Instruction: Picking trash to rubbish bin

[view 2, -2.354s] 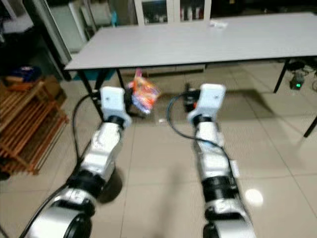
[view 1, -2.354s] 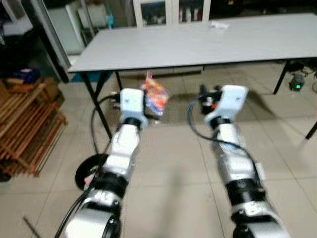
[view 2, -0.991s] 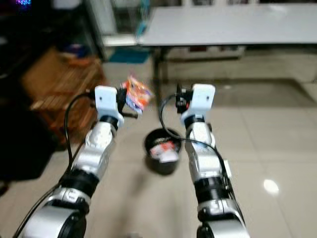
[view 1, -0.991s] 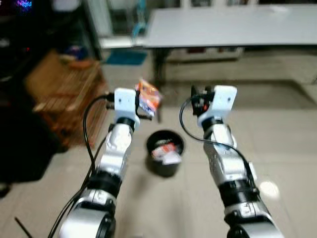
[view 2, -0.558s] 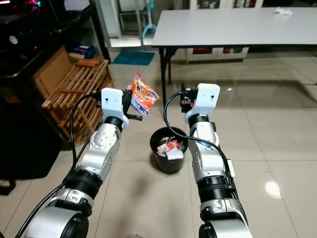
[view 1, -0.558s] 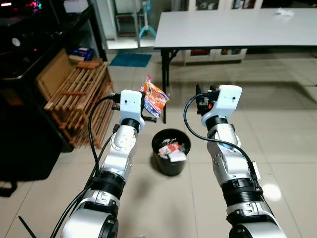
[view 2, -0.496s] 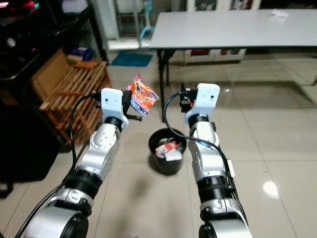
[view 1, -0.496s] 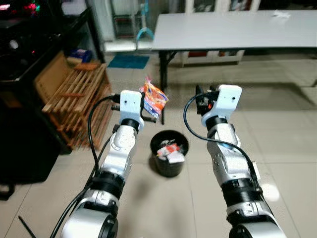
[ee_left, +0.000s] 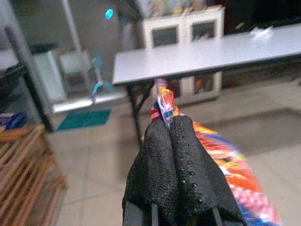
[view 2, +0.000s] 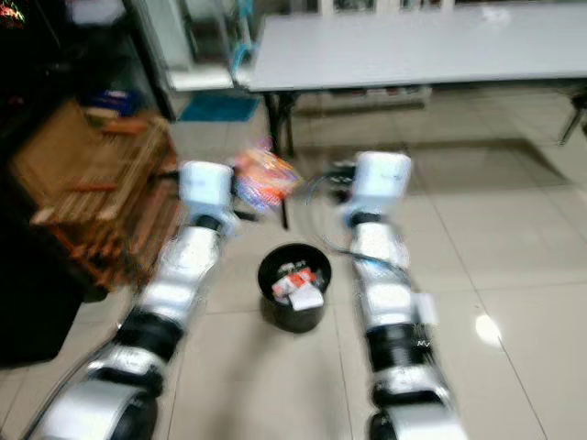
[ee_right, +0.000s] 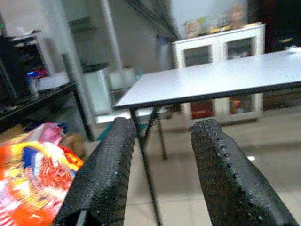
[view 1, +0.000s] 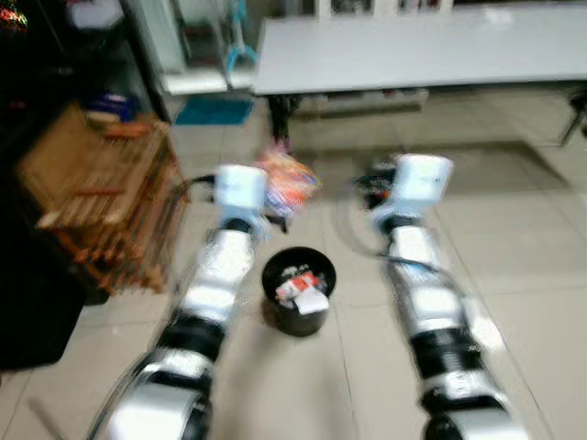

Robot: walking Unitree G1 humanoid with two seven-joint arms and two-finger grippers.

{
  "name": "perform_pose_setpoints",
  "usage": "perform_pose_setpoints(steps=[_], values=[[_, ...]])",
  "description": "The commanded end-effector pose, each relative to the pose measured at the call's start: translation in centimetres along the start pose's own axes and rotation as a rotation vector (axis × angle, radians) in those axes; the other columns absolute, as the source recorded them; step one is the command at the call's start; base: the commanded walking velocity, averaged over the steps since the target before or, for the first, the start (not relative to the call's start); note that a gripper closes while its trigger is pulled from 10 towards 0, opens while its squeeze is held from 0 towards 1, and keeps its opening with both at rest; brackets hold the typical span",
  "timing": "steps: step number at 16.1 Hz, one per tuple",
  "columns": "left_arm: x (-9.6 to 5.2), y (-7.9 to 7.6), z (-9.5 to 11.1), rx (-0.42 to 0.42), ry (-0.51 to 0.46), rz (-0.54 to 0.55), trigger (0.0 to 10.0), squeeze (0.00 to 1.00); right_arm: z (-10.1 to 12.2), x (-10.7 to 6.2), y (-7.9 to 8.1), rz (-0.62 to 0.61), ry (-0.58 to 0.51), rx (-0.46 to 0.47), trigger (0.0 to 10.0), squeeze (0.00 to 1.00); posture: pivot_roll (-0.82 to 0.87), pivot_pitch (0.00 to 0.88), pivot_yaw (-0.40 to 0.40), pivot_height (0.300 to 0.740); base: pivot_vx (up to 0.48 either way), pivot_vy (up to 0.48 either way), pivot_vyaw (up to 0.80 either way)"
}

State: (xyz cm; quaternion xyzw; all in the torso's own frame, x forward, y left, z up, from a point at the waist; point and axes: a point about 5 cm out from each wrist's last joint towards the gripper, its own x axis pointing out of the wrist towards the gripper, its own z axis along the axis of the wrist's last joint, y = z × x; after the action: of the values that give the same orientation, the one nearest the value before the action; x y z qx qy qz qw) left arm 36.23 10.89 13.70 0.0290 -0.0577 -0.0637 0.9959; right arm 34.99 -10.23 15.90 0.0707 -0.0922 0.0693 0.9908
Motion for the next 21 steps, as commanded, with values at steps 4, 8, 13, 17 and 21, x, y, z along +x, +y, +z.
perform_pose_setpoints(steps=[4, 8, 13, 17, 21], values=[[0.23, -1.12, 0.25, -0.005, 0.0, -0.025, 10.0, 0.0, 0.26, 0.09, -1.18, -0.033, -0.003, -0.021, 10.0, 0.0, -0.01, 0.0, 0.093, 0.74, 0.461, 0.0, 0.0], [0.02, -1.19, -0.53, 0.009, 0.036, -0.037, 10.0, 0.0, 0.26, 0.07, -1.18, -0.034, 0.0, -0.021, 10.0, 0.0, -0.01, 0.0, 0.092, 0.74, 0.46, 0.0, 0.0], [0.0, -1.21, -0.56, 0.011, 0.038, -0.038, 10.0, 0.0, 0.25, 0.05, -1.2, -0.037, 0.002, -0.019, 10.0, 0.0, -0.01, 0.0, 0.093, 0.74, 0.456, 0.0, 0.0], [0.0, -1.31, -0.6, 0.011, 0.04, -0.046, 10.0, 0.0, 0.23, 0.04, -1.22, -0.038, 0.003, -0.02, 10.0, 0.0, -0.01, 0.0, 0.093, 0.74, 0.457, 0.0, 0.0], [0.0, -1.38, -0.62, 0.016, 0.04, -0.048, 10.0, 0.0, 0.23, 0.04, -1.27, -0.037, 0.004, -0.02, 10.0, 0.0, -0.01, 0.0, 0.094, 0.74, 0.454, 0.0, 0.0]])
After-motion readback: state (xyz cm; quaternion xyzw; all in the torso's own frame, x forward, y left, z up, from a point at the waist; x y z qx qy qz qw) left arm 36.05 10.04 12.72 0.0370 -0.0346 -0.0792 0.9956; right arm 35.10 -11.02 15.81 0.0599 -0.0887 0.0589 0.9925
